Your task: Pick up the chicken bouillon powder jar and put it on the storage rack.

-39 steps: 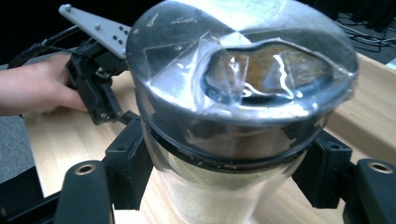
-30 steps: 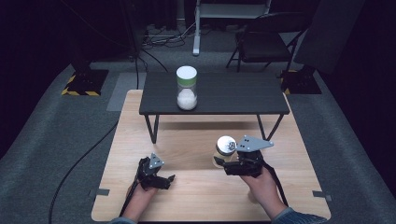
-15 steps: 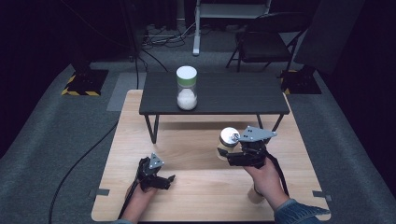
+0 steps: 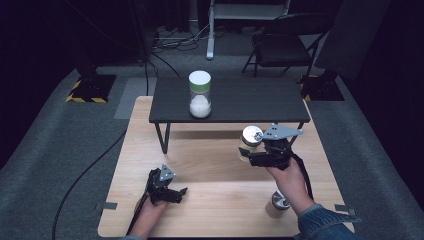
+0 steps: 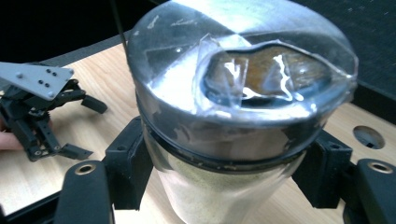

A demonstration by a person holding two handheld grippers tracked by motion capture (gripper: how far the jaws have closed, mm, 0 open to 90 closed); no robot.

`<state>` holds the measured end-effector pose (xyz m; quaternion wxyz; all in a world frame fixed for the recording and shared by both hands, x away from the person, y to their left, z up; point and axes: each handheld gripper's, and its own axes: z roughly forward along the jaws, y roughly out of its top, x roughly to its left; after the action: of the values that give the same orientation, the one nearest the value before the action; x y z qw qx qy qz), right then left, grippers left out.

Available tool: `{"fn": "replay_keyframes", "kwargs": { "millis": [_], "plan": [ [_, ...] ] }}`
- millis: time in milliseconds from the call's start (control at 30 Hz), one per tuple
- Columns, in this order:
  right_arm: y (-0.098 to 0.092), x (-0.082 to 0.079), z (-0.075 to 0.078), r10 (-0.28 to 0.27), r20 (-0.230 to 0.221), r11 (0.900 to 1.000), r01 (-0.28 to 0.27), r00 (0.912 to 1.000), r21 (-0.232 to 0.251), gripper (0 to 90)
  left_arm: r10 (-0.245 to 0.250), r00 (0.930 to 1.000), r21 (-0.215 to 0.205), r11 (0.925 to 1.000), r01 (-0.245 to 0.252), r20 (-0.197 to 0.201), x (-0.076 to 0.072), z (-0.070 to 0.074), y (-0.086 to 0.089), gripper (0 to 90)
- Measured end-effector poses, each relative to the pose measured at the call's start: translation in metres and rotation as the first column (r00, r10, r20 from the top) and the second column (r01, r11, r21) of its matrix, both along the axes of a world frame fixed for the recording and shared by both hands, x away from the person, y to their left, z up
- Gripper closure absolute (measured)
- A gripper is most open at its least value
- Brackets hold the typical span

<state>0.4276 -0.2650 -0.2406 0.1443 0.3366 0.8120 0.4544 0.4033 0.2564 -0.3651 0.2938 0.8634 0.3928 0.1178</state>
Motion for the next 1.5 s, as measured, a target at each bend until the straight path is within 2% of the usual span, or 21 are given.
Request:
{"fn": "replay_keyframes", "kwargs": {
  "millis": [200, 800, 1500],
  "plan": [
    [0.001, 0.006, 0.006, -0.012, 0.014, 1.0, 0.012, 0.9998, -0.013, 30.0, 0.0, 1.0, 0.0, 1.0, 0.0, 0.0, 0.0, 0.0, 0.0, 2.6],
    [-0.001, 0.025, 0.029, -0.033, 0.043, 0.999, 0.033, 0.9985, -0.013, 30.0, 0.004, 1.0, -0.001, 1.0, -0.004, 0.0, 0.0, 0.0, -0.001, 2.5],
    [0.021, 0.055, 0.055, -0.007, 0.072, 0.999, 0.009, 0.9974, -0.033, 30.0, 0.01, 0.9999, -0.002, 0.9999, -0.01, -0.001, 0.0, 0.0, -0.002, 2.5]
  ]
}}
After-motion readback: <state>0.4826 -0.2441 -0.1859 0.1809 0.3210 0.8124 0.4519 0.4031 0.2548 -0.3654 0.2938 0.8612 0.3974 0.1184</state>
